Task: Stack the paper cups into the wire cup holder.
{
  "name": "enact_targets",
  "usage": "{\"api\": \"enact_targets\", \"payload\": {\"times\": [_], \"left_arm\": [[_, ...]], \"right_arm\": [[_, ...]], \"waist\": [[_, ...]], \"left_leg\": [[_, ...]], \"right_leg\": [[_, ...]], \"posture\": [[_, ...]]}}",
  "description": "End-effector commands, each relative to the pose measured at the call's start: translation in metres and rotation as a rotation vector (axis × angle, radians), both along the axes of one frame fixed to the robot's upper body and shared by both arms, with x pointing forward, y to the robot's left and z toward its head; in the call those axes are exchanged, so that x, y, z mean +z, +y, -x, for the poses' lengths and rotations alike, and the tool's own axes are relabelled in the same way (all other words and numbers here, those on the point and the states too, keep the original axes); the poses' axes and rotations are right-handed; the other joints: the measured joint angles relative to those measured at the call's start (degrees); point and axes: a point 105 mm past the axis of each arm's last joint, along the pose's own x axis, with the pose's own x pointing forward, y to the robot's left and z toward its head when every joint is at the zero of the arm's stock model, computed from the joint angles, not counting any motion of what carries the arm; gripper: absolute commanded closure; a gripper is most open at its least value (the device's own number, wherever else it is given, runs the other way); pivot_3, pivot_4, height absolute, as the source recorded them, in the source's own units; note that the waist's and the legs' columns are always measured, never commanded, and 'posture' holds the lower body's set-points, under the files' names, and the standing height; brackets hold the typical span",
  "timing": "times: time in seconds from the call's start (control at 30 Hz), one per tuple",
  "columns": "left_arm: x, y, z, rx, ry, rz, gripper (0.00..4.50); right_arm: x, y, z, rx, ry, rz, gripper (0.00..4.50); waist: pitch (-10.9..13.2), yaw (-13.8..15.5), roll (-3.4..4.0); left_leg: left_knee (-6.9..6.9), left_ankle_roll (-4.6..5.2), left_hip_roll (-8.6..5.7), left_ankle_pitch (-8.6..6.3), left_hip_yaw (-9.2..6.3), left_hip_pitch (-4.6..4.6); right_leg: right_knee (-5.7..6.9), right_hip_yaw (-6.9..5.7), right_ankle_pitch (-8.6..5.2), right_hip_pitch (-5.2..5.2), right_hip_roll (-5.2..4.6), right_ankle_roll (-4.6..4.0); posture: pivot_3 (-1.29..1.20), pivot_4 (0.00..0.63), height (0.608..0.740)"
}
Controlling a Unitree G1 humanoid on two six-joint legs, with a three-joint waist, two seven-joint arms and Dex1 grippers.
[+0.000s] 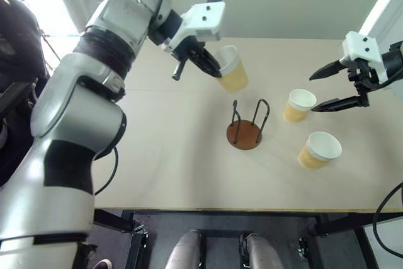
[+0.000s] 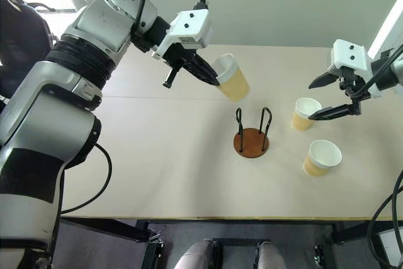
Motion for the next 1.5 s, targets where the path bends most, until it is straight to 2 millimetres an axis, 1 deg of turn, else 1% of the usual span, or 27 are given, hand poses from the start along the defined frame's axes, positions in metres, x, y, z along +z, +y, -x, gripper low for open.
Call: {"api": "enact_targets", "payload": {"times": [0.03,0.23,0.6,1.03,1.5], "left_arm": [[0.015,-0.012,0.011,-0.072,-0.026,-0.001,4.47],[0.014,-0.017,0.013,-0.09,-0.024,-0.005,4.47],[0.004,-0.022,0.012,-0.108,-0.003,-0.011,4.47],[-0.01,-0.022,0.008,-0.114,-0.002,-0.047,4.47],[-0.017,-0.033,0.008,-0.147,-0.001,-0.058,4.47]], "right_arm": [[0.018,0.0,0.005,0.016,-0.055,0.002,0.0],[0.018,-0.001,0.006,0.014,-0.053,0.001,0.0],[0.016,0.0,0.007,0.015,-0.047,0.0,0.0],[0.014,-0.001,0.01,0.01,-0.037,0.001,0.0],[0.011,-0.002,0.012,0.005,-0.029,0.001,0.0]], "waist": [[0.0,0.0,0.0],[0.0,0.0,0.0],[0.0,0.1,0.0],[0.0,0.1,0.01],[0.0,0.3,0.01]], "left_leg": [[0.04,0.0,0.03,0.01,-0.05,-0.02],[0.03,0.0,0.04,0.02,0.0,0.03],[0.07,0.04,0.06,0.0,-0.02,0.0],[0.08,0.05,0.05,0.0,0.0,0.01],[0.11,0.07,0.05,0.0,0.01,0.01]], "right_leg": [[0.01,0.03,0.01,0.01,-0.04,0.0],[0.02,0.02,0.03,0.02,0.0,0.01],[0.0,0.03,0.04,0.03,-0.04,0.05],[0.0,0.02,0.05,0.05,-0.02,0.08],[0.01,0.03,0.09,0.06,-0.03,0.13]], "posture": [[0.0,0.15,0.74],[0.0,0.15,0.74],[0.0,0.15,0.74],[0.0,0.15,0.74],[0.0,0.15,0.74]]}}
